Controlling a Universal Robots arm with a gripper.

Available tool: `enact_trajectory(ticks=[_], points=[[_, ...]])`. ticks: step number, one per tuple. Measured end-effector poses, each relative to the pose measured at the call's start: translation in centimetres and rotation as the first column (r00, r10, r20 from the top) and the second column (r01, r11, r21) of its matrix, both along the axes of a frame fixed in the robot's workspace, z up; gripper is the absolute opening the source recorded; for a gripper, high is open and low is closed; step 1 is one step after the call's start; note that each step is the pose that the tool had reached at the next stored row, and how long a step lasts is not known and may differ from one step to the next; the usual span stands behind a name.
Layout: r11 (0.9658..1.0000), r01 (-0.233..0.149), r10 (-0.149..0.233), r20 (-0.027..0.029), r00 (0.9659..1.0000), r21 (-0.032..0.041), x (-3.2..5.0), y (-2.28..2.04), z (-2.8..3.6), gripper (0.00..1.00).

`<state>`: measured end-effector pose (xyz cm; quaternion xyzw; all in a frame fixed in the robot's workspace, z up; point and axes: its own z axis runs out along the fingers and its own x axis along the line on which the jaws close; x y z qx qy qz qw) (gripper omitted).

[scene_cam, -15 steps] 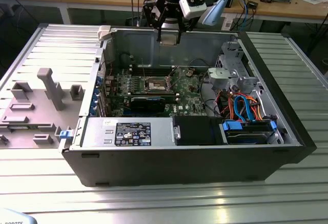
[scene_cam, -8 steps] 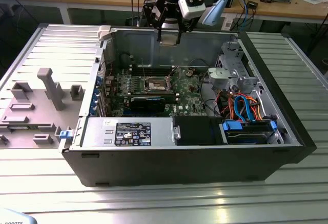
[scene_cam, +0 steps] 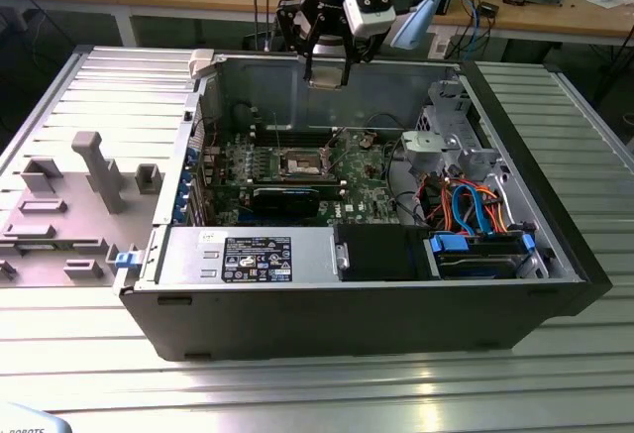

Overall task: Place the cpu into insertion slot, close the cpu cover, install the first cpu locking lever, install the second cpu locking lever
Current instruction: 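Place the cpu into insertion slot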

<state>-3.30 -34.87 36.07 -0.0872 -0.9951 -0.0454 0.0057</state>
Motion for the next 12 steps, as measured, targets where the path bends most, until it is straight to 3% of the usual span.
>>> enact_trajectory(ticks=[12], points=[[0.9994, 0.034, -0.034, 0.0000, 0.9994, 0.0000, -0.05, 0.00, -0.07, 0.54]])
